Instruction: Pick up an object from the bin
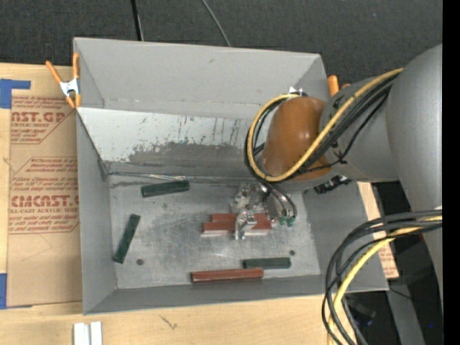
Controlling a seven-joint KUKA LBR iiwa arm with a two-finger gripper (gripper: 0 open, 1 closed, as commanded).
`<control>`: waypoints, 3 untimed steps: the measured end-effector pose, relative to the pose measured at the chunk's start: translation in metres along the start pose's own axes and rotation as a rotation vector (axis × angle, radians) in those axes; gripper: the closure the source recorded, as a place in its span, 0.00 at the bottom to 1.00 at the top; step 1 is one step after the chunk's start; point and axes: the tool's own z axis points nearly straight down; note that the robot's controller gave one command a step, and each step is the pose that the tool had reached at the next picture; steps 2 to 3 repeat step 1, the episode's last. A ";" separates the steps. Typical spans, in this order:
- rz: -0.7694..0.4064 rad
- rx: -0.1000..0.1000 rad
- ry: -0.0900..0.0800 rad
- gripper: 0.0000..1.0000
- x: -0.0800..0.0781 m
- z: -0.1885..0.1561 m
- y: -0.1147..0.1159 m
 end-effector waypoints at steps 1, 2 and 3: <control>0.003 0.001 -0.006 1.00 -0.002 -0.180 -0.004; 0.003 0.001 -0.006 1.00 -0.002 -0.180 -0.004; 0.003 0.001 -0.006 1.00 -0.002 -0.180 -0.004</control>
Offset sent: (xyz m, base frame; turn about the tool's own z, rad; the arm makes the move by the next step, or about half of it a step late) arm 0.0000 0.0000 0.0000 0.0000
